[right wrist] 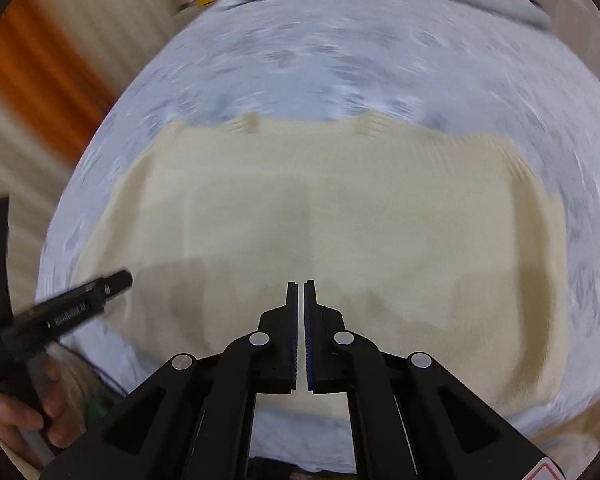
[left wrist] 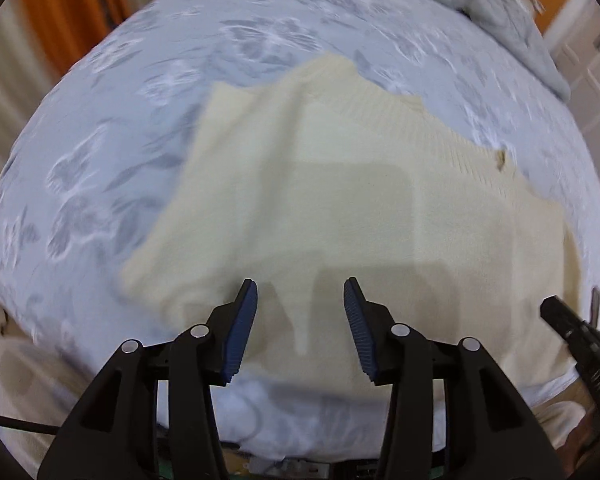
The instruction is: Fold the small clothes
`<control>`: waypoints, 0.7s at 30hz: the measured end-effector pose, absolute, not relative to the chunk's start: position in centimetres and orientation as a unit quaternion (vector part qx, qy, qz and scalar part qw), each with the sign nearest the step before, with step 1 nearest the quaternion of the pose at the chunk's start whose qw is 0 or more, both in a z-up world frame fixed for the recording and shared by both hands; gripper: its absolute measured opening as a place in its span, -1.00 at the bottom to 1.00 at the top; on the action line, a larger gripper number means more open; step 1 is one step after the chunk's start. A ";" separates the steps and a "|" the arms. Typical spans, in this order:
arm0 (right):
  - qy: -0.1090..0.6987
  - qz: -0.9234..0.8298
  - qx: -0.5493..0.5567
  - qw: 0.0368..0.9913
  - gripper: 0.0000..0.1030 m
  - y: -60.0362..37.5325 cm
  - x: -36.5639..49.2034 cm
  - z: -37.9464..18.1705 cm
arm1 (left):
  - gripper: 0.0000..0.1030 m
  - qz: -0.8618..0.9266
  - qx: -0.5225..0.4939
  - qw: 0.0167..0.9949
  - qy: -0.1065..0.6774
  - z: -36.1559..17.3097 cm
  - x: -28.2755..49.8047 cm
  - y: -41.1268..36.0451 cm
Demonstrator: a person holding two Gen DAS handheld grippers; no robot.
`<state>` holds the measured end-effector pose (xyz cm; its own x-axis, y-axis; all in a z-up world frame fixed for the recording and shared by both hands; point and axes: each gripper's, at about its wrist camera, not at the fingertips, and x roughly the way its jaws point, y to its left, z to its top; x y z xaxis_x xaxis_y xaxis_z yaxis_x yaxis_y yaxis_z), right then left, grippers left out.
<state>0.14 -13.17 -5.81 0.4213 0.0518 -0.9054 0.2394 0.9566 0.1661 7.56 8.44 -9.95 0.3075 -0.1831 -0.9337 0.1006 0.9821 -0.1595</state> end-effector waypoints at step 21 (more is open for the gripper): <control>0.608 -0.085 0.177 0.769 -1.00 -13.6 11.8 -12.7 | 0.46 -0.035 -0.190 0.763 0.617 -13.8 9.1 16.8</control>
<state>11.81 -13.63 -12.68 0.2454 0.0851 -0.9657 0.3453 0.9231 0.1691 9.07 16.80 -13.84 0.2355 -0.2873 -0.9284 -0.1819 0.9254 -0.3325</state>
